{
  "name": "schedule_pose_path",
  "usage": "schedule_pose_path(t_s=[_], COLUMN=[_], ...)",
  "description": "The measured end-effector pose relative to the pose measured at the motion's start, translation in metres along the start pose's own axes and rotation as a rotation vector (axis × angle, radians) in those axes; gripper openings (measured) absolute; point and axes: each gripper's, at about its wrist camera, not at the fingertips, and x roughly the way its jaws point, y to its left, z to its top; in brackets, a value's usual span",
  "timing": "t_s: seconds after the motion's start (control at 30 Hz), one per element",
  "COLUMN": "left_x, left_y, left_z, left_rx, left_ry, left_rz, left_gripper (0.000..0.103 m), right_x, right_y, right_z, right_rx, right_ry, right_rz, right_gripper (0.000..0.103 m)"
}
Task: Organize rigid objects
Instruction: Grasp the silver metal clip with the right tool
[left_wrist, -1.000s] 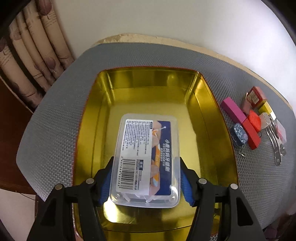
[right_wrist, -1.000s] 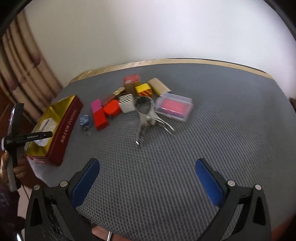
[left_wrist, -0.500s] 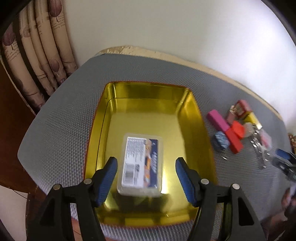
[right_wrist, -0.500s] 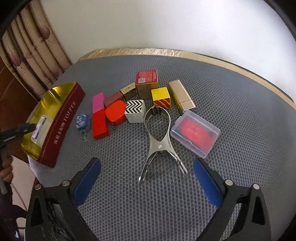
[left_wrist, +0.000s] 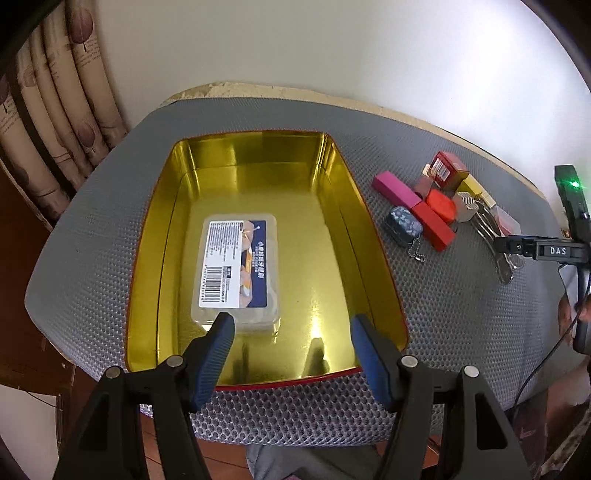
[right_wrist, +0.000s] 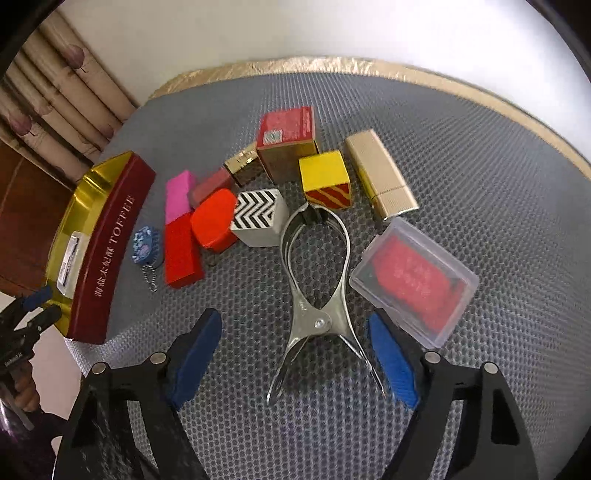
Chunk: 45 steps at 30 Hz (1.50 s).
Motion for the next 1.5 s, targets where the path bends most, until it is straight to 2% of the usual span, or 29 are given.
schedule_pose_path(t_s=[0.07, 0.23, 0.27, 0.3, 0.33, 0.37, 0.43, 0.53, 0.67, 0.83, 0.93, 0.97, 1.0, 1.03, 1.13, 1.23, 1.37, 1.5], left_x=[0.006, 0.010, 0.011, 0.011, 0.012, 0.013, 0.013, 0.012, 0.014, 0.014, 0.013, 0.013, 0.013, 0.012, 0.012, 0.012, 0.008, -0.008], left_y=[0.005, 0.014, 0.014, 0.014, 0.013, 0.012, 0.012, 0.011, 0.010, 0.015, 0.016, 0.016, 0.016, 0.017, 0.016, 0.015, 0.015, 0.016], left_z=[0.000, 0.001, 0.001, 0.001, 0.001, 0.000, 0.000, 0.001, 0.000, -0.002, -0.001, -0.001, -0.001, -0.002, -0.002, -0.002, -0.001, -0.001], left_rx=[-0.020, -0.059, -0.059, -0.058, -0.056, -0.053, -0.048, -0.044, -0.049, -0.067, -0.072, -0.073, -0.074, -0.073, -0.066, -0.066, -0.075, -0.087], left_ry=[0.024, 0.039, 0.041, 0.045, 0.049, 0.054, 0.056, 0.053, 0.055, 0.067, 0.068, 0.068, 0.068, 0.068, 0.071, 0.073, 0.067, 0.022], left_rz=[-0.010, -0.037, -0.035, -0.035, -0.037, -0.039, -0.038, -0.034, -0.033, -0.038, -0.038, -0.037, -0.037, -0.037, -0.031, -0.027, -0.042, -0.044], left_gripper=[0.067, 0.067, 0.067, 0.067, 0.067, 0.067, 0.067, 0.067, 0.067, 0.067, 0.067, 0.067, 0.067, 0.067, 0.067, 0.067, 0.067, 0.067], right_x=[0.009, 0.020, 0.022, 0.026, 0.031, 0.036, 0.045, 0.054, 0.061, 0.054, 0.046, 0.041, 0.036, 0.034, 0.031, 0.027, -0.016, -0.054], right_y=[-0.002, 0.009, 0.012, 0.016, 0.018, 0.022, 0.031, 0.043, 0.054, 0.052, 0.042, 0.039, 0.035, 0.030, 0.023, 0.025, 0.026, 0.053], right_z=[0.004, 0.014, 0.016, 0.018, 0.020, 0.022, 0.025, 0.025, 0.023, 0.009, 0.008, 0.009, 0.011, 0.013, 0.013, 0.009, -0.010, -0.015], right_rx=[0.011, -0.040, -0.054, -0.076, -0.086, -0.102, -0.157, -0.199, -0.209, -0.160, -0.110, -0.098, -0.088, -0.069, -0.047, -0.054, -0.059, -0.081], right_ry=[0.036, 0.069, 0.080, 0.102, 0.131, 0.168, 0.226, 0.251, 0.230, 0.189, 0.178, 0.161, 0.142, 0.139, 0.164, 0.162, 0.133, 0.080], right_rz=[0.003, -0.073, -0.088, -0.080, -0.035, -0.021, -0.074, -0.133, -0.171, -0.152, -0.143, -0.159, -0.186, -0.188, -0.107, -0.100, -0.071, -0.017], right_gripper=[0.071, 0.067, 0.068, 0.082, 0.096, 0.103, 0.103, 0.103, 0.103, 0.102, 0.089, 0.071, 0.033, 0.030, 0.030, 0.030, 0.030, 0.030])
